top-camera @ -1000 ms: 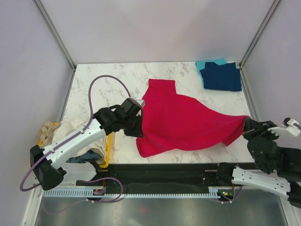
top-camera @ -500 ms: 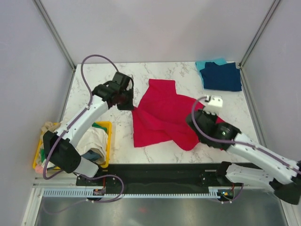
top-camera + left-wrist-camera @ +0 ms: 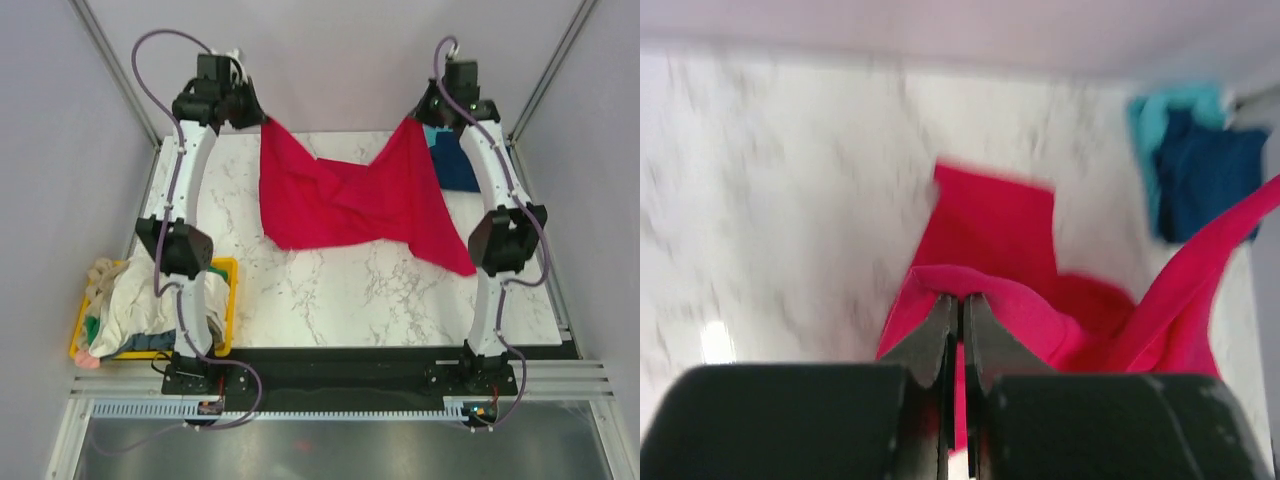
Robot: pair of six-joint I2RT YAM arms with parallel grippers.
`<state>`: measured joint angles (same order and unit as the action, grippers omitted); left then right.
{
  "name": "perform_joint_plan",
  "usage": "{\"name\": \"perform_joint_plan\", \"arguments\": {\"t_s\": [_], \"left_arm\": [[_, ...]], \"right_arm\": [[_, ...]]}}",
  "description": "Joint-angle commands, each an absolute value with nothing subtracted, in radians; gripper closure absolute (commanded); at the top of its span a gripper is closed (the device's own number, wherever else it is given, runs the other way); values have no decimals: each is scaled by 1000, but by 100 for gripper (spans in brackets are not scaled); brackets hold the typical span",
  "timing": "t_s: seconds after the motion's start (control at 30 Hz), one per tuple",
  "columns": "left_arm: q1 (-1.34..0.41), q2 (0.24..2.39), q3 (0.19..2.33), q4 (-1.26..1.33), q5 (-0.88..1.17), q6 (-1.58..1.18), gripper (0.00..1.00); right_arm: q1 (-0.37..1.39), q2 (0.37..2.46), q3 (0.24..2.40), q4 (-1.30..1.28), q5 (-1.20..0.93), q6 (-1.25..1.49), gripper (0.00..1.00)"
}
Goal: Fold and stack the t-shirts
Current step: Fold the tshirt
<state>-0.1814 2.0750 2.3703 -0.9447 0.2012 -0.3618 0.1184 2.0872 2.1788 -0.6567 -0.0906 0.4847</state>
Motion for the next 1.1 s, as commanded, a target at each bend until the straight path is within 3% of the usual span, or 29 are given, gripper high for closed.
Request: {"name": "perform_joint_plan", "arguments": {"t_s": [0.0, 0.03, 0.07, 0.1, 0.17, 0.23, 0.4, 0.57, 0.67, 0.8, 1.07], "left_arm": [[-88, 2129, 2804, -828, 357, -396, 98], [-83, 2082, 2715, -740, 351, -397, 98], [-83, 2022, 2636, -660, 306, -370, 98], [-84, 1867, 2546, -465, 301, -359, 98], [-87, 1720, 2308, -315, 319, -295, 98], [-101, 1562, 2168, -203, 292, -241, 98], [-101, 1395, 1933, -201, 337, -218, 98], [-101, 1257, 1516, -201, 357, -233, 98], [-101, 1203, 1216, -206, 353, -296, 98], [-101, 1170, 1016, -303, 350, -403, 98], [-101, 1043, 873, -494, 391, -436, 98]], "right_arm": [[11, 2243, 2842, -683, -371, 593, 100], [-29, 2223, 2842, -610, -415, 633, 100], [-90, 2095, 2660, -413, -490, 668, 100], [-112, 2006, 2528, -318, -495, 676, 100], [-159, 1741, 2185, -119, -456, 617, 100], [-184, 1555, 1975, -58, -428, 516, 100], [-206, 1393, 1691, -54, -374, 450, 100], [-207, 1339, 1343, -46, -393, 453, 100], [-207, 1286, 1116, -75, -245, 483, 100], [-215, 1188, 828, -75, -215, 529, 100], [-215, 954, 647, -236, -179, 583, 100]]}}
